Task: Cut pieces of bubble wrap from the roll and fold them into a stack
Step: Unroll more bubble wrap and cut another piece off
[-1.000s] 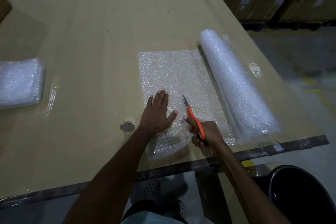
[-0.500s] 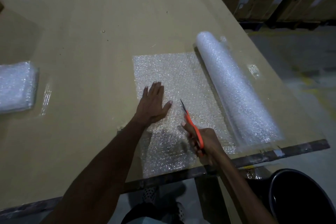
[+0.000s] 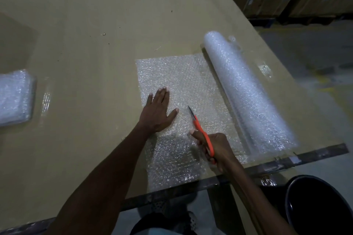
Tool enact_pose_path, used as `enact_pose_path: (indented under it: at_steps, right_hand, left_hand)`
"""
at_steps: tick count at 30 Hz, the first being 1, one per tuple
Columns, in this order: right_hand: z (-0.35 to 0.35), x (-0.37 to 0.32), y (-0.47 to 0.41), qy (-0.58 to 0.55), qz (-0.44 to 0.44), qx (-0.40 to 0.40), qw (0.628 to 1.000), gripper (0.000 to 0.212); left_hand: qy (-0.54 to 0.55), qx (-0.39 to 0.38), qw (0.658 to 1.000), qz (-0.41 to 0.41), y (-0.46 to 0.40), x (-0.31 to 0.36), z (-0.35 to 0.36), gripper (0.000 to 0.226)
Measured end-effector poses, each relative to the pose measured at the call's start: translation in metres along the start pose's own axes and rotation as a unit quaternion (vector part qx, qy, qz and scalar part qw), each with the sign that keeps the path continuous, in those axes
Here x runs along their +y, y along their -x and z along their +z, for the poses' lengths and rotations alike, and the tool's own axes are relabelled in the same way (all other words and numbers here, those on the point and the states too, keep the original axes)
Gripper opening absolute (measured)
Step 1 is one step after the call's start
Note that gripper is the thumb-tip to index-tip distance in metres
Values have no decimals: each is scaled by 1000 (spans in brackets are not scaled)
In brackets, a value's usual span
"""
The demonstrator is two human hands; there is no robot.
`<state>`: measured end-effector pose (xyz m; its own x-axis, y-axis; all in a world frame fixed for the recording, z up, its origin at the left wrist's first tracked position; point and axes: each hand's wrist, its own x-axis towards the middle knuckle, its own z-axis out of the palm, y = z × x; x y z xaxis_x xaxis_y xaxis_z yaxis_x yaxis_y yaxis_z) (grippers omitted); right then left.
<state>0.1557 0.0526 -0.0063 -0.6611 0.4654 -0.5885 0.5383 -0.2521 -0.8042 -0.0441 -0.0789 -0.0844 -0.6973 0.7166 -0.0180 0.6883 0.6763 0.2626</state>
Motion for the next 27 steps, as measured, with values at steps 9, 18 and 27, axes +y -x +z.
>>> enact_pose_path:
  at_steps: [9,18,27]
  right_hand:
    - [9,-8,-7,-12,-4,-1,1000,48]
    - [13,-11,-15,-5,-3,1,1000,43]
    - [8,-11,-15,18,-4,5,1000,44]
  left_hand:
    - [4,5,1000,0,1,-1,0,87]
    - [1,9,1000,-4,3,1,-1,89]
    - [5,5,1000,-19,5,-2,0,91]
